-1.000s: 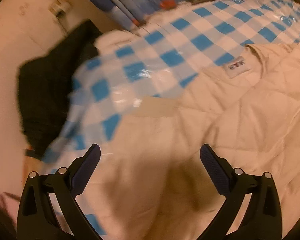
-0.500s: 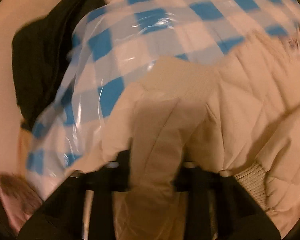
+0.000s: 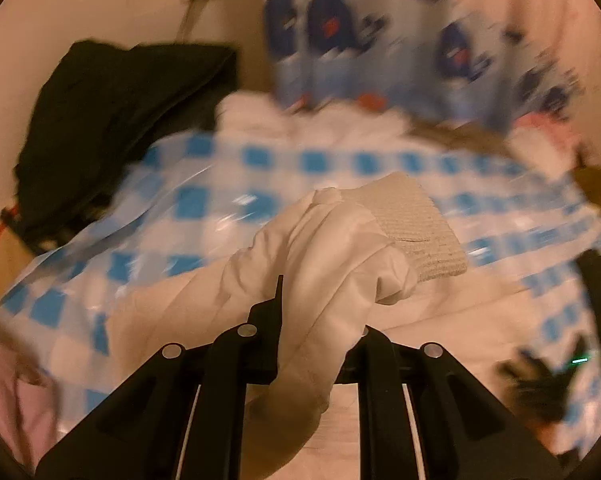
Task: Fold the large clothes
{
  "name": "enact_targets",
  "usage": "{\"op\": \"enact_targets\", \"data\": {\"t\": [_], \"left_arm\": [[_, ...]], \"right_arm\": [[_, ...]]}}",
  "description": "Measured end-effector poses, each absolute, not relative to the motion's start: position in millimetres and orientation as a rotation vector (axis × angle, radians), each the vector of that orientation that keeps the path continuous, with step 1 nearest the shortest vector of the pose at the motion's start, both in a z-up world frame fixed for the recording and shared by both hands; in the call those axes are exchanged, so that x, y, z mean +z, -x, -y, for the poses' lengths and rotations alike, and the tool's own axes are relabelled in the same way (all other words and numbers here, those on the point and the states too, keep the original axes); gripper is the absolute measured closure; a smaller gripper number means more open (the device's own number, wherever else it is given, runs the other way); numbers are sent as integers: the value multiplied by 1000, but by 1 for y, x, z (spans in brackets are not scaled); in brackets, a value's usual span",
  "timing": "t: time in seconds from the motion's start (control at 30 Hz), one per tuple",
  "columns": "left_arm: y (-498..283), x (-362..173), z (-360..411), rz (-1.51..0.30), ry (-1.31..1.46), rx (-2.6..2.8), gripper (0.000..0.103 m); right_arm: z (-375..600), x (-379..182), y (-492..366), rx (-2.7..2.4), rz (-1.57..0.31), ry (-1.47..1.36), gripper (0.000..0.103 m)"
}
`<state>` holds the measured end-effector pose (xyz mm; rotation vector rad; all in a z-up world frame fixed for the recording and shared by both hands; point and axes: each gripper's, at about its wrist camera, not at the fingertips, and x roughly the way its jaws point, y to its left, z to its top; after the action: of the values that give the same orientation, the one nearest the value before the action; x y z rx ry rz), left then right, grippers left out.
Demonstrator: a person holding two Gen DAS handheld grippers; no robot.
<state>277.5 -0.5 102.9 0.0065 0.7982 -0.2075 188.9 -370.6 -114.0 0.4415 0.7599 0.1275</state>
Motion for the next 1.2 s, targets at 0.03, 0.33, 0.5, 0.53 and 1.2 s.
{"op": "enact_targets", "data": {"t": [0.03, 0.33, 0.5, 0.53, 1.2], "left_arm": [[-271, 109, 11, -786, 9, -242, 92], [-212, 101, 114, -717, -79, -438, 92], [-187, 60, 160, -722, -210, -488, 92], [-183, 52, 169, -728, -232, -505, 92], [-137, 36, 84, -666, -322, -410, 24]], "right_arm": [[373, -113, -187, 136, -747, -458, 6], [406, -72, -205, 851, -666, -1232, 6], [397, -100, -219, 945, -746, -1462, 6], [396, -106, -220, 936, -767, -1481, 6], [385, -29, -218, 828, -676, -990, 88]]}}
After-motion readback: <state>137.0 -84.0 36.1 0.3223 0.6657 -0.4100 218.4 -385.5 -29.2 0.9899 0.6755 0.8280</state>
